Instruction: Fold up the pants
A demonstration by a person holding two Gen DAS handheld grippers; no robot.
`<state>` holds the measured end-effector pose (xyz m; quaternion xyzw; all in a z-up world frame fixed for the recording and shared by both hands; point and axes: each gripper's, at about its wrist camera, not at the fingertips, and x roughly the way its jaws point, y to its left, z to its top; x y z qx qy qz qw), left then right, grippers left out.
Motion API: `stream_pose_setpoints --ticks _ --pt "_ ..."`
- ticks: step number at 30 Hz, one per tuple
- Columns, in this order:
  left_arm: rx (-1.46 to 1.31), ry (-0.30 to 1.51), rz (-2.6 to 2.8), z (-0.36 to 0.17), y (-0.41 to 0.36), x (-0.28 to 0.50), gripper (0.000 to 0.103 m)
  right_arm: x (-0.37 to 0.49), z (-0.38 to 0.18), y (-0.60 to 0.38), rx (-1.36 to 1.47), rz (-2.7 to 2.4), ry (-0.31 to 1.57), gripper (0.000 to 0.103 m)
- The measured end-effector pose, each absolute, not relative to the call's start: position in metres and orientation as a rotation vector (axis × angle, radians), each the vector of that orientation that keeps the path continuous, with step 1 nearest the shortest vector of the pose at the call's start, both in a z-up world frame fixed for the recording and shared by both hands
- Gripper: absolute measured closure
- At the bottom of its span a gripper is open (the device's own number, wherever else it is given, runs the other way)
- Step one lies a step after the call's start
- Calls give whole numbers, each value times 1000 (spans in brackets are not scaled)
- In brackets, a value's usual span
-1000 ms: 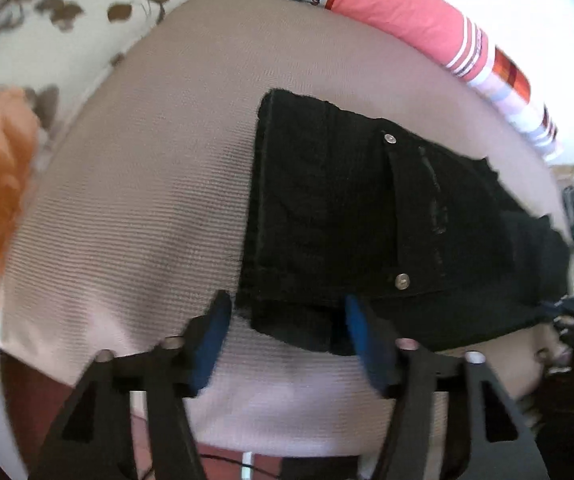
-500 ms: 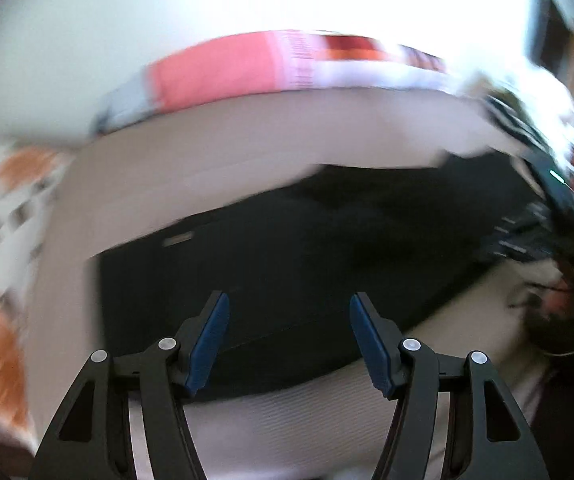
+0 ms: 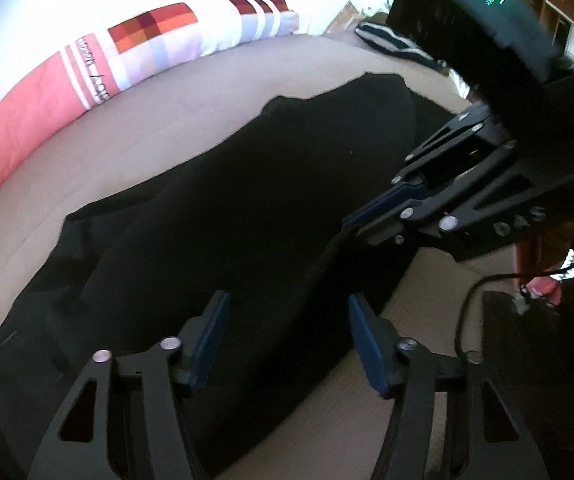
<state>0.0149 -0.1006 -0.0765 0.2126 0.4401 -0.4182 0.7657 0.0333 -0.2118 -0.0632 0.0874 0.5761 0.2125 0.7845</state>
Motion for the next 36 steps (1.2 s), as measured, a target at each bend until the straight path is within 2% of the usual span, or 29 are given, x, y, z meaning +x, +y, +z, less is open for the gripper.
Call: stream_pose_setpoints --ticks 1,2,3,4,5,8,14,19,24,25,27,28,36 --pt "461 966 -914 -79 -104 15 63 34 -63 -211 194 455 1239 87" --pt "458 980 -921 -83 -109 16 80 34 -63 -212 202 452 1236 87" --pt "470 993 -917 -88 -114 17 91 35 -62 -210 209 449 1236 87" --pt "483 987 -904 -91 -117 18 94 34 -63 -211 208 443 1241 87" --pt "487 982 -899 -93 -119 19 95 30 -62 -216 208 433 1241 82" --pt "459 992 -901 -93 -119 21 96 22 -56 -237 269 415 1204 69" --pt "405 1008 -895 -93 -114 24 96 13 -48 -348 483 113 1087 68" --pt "381 1012 -886 -93 -113 25 96 0 -66 -442 727 -200 1019 67" --pt "377 1008 -876 -93 -112 23 96 0 -89 -475 868 -271 993 67" --pt "373 1010 -875 -93 -112 23 96 2 -89 -476 878 -268 979 68" --pt "367 1015 -874 -93 -111 24 96 7 -85 -476 876 -275 980 87" --pt "363 1019 -875 -93 -111 25 96 11 -79 -475 879 -275 967 91" --pt "302 1041 -875 -94 -105 29 96 88 -31 -454 776 -184 966 93"
